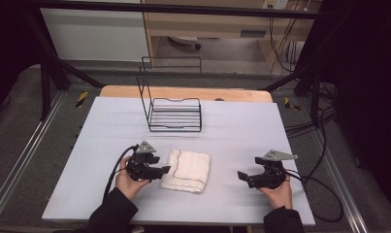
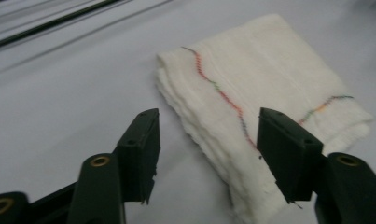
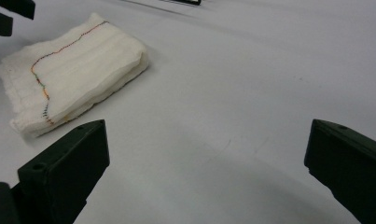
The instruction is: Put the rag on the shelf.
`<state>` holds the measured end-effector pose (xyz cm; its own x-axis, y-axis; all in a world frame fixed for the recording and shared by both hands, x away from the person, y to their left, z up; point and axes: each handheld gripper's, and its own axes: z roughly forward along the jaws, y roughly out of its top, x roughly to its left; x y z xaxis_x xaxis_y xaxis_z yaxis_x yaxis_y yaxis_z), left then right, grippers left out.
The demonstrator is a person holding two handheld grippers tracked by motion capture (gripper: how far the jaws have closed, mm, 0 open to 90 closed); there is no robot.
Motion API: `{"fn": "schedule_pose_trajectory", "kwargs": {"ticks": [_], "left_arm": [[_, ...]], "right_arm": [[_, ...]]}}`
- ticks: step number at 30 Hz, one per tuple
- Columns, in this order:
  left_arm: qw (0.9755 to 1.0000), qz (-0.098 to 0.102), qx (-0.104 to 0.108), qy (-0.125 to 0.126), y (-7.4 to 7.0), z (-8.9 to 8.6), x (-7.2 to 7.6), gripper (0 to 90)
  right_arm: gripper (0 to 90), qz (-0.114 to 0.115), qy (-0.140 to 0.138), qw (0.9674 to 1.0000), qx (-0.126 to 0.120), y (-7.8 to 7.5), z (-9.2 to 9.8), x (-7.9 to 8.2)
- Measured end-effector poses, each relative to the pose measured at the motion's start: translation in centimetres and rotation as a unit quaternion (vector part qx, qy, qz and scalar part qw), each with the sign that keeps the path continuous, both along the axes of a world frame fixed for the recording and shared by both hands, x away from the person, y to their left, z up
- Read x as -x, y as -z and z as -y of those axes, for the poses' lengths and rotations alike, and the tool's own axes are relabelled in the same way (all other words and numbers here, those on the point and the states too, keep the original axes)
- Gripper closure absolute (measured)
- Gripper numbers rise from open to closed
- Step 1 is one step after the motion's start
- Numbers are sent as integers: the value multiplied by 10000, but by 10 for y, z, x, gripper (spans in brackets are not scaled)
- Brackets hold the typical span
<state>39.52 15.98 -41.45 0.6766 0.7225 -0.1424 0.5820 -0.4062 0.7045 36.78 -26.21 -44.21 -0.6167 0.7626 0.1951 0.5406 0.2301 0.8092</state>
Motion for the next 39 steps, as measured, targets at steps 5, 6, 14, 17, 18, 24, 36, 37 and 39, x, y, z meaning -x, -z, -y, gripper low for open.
{"fn": "schedule_pose_trajectory", "kwargs": {"ticks": [5,6,14,17,18,24,36,37,39], "left_arm": [[9999,-86,45,-96,2,3,-23,257],[9999,-69,31,-132,3,4,-26,251],[9996,-180,-12,-203,14,17,-47,304],[9995,-234,-80,-206,18,22,-51,387],[9994,-252,-52,-212,19,24,-52,387],[9990,-407,-105,-154,24,29,-54,496],[9988,-459,-63,-162,27,32,-53,635],[9988,-464,-71,-169,27,33,-52,649],[9987,-474,-57,-197,27,33,-51,676]], "right_arm": [[5,7,-2,10000,7,0,0,0],[5,6,-4,10000,8,0,0,0],[5,4,-7,10000,4,0,0,0],[5,-21,-12,10000,12,0,0,0],[5,-21,-12,10000,12,0,0,0],[5,13,-19,10000,10,0,0,0],[5,8,-13,10000,-1,0,0,-1],[5,-14,-13,10000,-9,0,0,-1],[5,-21,-16,10000,-22,0,-1,-1]]}}
